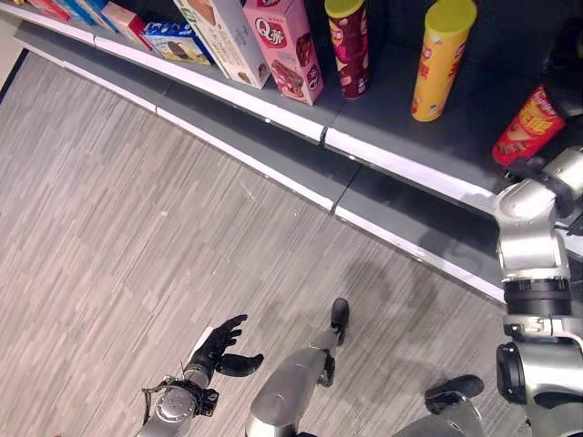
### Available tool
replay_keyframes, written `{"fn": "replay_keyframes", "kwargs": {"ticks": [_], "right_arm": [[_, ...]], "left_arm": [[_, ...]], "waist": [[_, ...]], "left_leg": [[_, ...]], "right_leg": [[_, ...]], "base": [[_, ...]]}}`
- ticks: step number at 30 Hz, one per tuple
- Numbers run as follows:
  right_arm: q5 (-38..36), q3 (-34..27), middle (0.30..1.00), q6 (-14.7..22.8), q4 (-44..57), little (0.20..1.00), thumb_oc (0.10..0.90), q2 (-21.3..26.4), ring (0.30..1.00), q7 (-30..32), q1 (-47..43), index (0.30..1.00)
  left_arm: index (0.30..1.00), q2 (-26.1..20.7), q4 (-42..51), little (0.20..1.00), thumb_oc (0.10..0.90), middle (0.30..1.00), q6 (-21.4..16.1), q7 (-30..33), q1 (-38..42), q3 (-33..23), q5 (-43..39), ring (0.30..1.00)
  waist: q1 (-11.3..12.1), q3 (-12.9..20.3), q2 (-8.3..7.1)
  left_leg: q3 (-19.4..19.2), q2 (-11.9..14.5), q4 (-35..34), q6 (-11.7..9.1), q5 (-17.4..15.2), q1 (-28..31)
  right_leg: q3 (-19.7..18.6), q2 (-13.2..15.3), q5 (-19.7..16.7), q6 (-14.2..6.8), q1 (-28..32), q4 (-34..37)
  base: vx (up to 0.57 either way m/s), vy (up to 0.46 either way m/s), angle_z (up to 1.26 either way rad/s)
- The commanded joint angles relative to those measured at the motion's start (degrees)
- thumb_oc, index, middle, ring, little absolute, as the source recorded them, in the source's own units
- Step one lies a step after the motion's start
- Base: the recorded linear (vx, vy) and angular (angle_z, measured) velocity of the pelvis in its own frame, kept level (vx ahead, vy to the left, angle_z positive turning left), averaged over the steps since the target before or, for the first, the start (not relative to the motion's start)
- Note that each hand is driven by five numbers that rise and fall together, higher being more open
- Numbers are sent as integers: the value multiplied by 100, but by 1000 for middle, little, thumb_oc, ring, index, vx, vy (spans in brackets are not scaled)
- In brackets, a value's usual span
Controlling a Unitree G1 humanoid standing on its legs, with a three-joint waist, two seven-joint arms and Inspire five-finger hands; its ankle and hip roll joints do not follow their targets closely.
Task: Put the goods on the table back onto the shelves and tidy them up.
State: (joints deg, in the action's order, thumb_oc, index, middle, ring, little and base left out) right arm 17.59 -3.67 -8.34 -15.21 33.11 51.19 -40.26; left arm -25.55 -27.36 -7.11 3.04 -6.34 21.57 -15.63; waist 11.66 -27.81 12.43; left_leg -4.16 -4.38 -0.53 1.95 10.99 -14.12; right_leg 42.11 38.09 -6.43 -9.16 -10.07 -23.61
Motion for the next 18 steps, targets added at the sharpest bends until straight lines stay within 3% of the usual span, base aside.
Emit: {"fn": "replay_keyframes", "kwargs": {"ticks": [1, 2, 3, 4, 5, 6, 7, 8, 9, 10, 12, 13, 16, 17, 18], "right_arm": [[163, -154, 900, 1088, 1336, 900, 800, 185, 900, -610, 619, 900], [-38, -166, 900, 1275, 1555, 900, 800, 63, 900, -839, 917, 900], [-864, -192, 900, 1755, 1977, 900, 800, -250, 900, -1563, 1550, 900], [-1158, -181, 900, 1927, 2066, 900, 800, -358, 900, -1803, 1816, 900], [-2279, -67, 900, 2228, 2213, 900, 800, -473, 900, -2799, 2456, 900], [-3071, 96, 900, 2335, 2307, 900, 800, -364, 900, -3700, 2992, 900], [-3414, 163, 900, 2336, 2412, 900, 800, -279, 900, -4150, 3300, 900], [-4292, 306, 900, 2239, 2427, 900, 800, -365, 900, -4831, 3814, 900], [-4721, 397, 900, 2186, 2311, 900, 800, -543, 900, -5125, 3999, 900], [-4830, 593, 900, 1965, 2150, 900, 800, -454, 900, -5637, 4327, 900], [-4642, 620, 900, 1895, 2183, 900, 800, -315, 900, -5706, 4498, 900], [-4877, 772, 900, 1715, 1934, 900, 800, -348, 900, -6079, 4851, 900], [-4888, 1017, 900, 1524, 1619, 900, 800, -343, 900, -6399, 5045, 900], [-4401, 1307, 900, 1440, 1222, 900, 800, -137, 900, -6626, 5162, 900], [-4232, 1414, 900, 1345, 701, 900, 800, -233, 900, -6661, 5325, 900]], "left_arm": [[900, -144, -178, 900, 800, 900, -86, 150, -403, -160, 142, 900], [900, -97, -247, 900, 800, 900, -57, 148, -457, -254, 160, 900], [900, 19, -381, 900, 800, 900, 32, 132, -567, -488, 205, 900], [900, 52, -456, 900, 800, 900, 57, 108, -624, -575, 223, 900], [900, 102, -503, 900, 800, 900, 140, 21, -727, -842, 222, 900], [900, 175, -643, 900, 800, 900, 189, -138, -840, -1115, 274, 900], [900, 222, -775, 900, 800, 900, 202, -225, -862, -1246, 320, 900], [900, 314, -1098, 900, 800, 900, 242, -314, -841, -1386, 459, 900], [900, 360, -1197, 900, 800, 900, 234, -358, -832, -1427, 522, 900], [900, 421, -1388, 900, 800, 900, 218, -413, -833, -1539, 636, 900], [900, 476, -1401, 900, 800, 900, 182, -443, -841, -1611, 663, 900], [900, 540, -1414, 900, 800, 900, 140, -482, -811, -1685, 628, 900], [900, 569, -1490, 900, 800, 900, 91, -552, -776, -1683, 701, 900], [900, 579, -1570, 900, 800, 900, 43, -614, -664, -1677, 662, 900], [900, 573, -1600, 900, 800, 900, -5, -629, -614, -1672, 627, 900]], "waist": [[58, 459, -277], [-13, 496, -363], [-186, 624, -588], [-242, 701, -671], [-411, 851, -886], [-543, 1026, -1041], [-602, 1131, -1107], [-711, 1306, -1228], [-758, 1400, -1251], [-845, 1566, -1322], [-884, 1646, -1332], [-949, 1760, -1368], [-992, 1857, -1386], [-1021, 1935, -1422], [-1059, 2015, -1442]], "left_leg": [[-117, 234, -447, -238, -769, 914], [-157, 311, -447, -262, -771, 965], [-277, 497, -447, -347, -769, 1054], [-341, 572, -447, -373, -775, 1098], [-473, 736, -447, -469, -762, 1201], [-576, 865, -447, -546, -754, 1284], [-619, 937, -447, -596, -750, 1326], [-719, 1025, -447, -660, -755, 1426], [-763, 1076, -447, -696, -741, 1473], [-862, 1148, -447, -758, -732, 1565], [-905, 1188, -447, -788, -728, 1606], [-961, 1236, -447, -825, -720, 1679], [-1022, 1279, -447, -857, -735, 1793], [-1069, 1320, -447, -885, -742, 1864], [-1130, 1359, -447, -906, -753, 1924]], "right_leg": [[-579, 161, -785, -584, 135, -607], [-574, 46, -768, -584, 195, -510], [-568, -221, -697, -584, 346, -247], [-557, -327, -671, -584, 418, -120], [-546, -598, -574, -584, 562, 133], [-512, -800, -501, -584, 702, 380], [-477, -915, -446, -584, 790, 524], [-459, -1047, -378, -584, 921, 726], [-465, -1121, -373, -584, 975, 801], [-511, -1225, -332, -584, 1064, 925], [-548, -1291, -330, -584, 1107, 996], [-564, -1350, -309, -570, 1174, 1056], [-601, -1409, -294, -551, 1250, 1134], [-639, -1464, -262, -534, 1300, 1203], [-676, -1519, -255, -528, 1348, 1293]], "base": [[54, -65, -30], [75, -94, -38], [68, -85, -56], [87, -126, -53], [94, -129, -92], [100, -137, -74], [100, -125, -98], [78, -96, -67], [83, -77, -66], [48, -42, -47], [24, -26, -37], [21, -22, -31], [13, -23, -10], [9, -42, -8], [9, -53, -6]]}}
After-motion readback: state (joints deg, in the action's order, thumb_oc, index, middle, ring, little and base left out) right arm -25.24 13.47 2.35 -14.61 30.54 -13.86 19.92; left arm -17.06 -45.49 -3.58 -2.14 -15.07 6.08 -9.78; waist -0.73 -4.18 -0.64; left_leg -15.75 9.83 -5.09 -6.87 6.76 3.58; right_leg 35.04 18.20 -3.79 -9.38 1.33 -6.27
